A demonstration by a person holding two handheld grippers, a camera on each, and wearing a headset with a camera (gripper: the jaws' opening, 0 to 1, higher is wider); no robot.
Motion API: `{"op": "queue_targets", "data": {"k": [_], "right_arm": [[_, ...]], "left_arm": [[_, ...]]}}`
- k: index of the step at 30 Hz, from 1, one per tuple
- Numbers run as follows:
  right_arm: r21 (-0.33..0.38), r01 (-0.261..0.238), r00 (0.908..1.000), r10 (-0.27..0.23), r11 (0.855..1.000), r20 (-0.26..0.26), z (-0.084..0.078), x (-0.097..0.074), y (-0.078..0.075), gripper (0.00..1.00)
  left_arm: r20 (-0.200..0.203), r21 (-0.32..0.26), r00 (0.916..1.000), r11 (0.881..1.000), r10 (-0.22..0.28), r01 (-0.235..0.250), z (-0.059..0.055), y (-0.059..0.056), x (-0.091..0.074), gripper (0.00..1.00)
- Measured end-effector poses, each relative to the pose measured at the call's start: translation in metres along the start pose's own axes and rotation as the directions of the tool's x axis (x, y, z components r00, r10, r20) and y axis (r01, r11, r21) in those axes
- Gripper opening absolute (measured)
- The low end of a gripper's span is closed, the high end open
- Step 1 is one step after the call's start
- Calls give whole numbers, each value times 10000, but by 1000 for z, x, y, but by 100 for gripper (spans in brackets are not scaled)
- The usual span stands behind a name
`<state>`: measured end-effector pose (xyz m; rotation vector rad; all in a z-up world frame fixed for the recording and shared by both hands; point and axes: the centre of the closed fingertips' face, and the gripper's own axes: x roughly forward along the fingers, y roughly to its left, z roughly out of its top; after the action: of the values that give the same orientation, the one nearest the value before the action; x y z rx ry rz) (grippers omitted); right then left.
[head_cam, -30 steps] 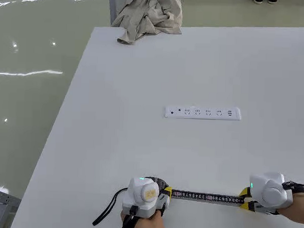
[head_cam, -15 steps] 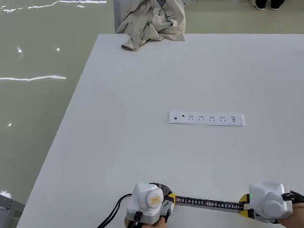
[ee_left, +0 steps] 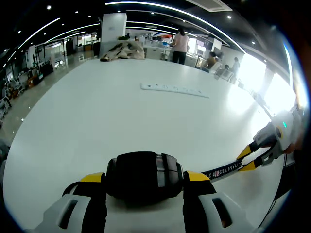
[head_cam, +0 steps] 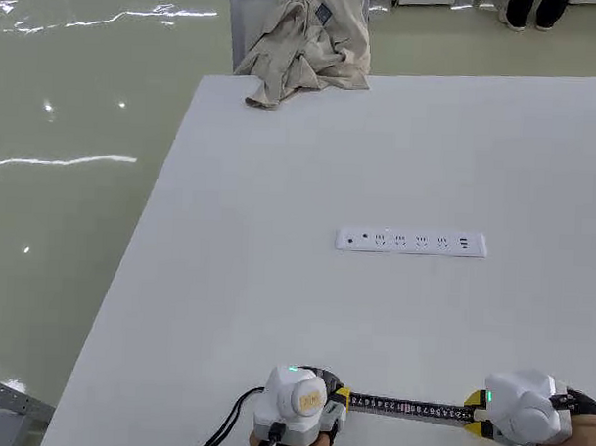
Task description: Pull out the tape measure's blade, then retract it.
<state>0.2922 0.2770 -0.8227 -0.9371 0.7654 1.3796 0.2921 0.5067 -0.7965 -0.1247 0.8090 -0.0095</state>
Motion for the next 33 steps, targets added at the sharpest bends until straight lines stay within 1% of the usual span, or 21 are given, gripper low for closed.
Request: {"op": "queue_targets", "data": {"k": [6,15,26,33], "right_arm": [[-143,7,10000,-7,9999,10,5,4,-1,14],[-155,7,9999,-5,9999,133,14,9,0,14],[-219,-18,9999,22,9998,171,20,14,-1,14],[-255,-26,9997,32,9997,228,29,18,-1,14]], "left_arm": [[-34,2,10000,10000,-6,6,0,0,0,61],[-7,7,10000,10000,-8,8,0,0,0,61],[-26,18,10000,10000,-20,20,0,0,0,61],[-48,37,10000,10000,-36,36,0,0,0,61]]}}
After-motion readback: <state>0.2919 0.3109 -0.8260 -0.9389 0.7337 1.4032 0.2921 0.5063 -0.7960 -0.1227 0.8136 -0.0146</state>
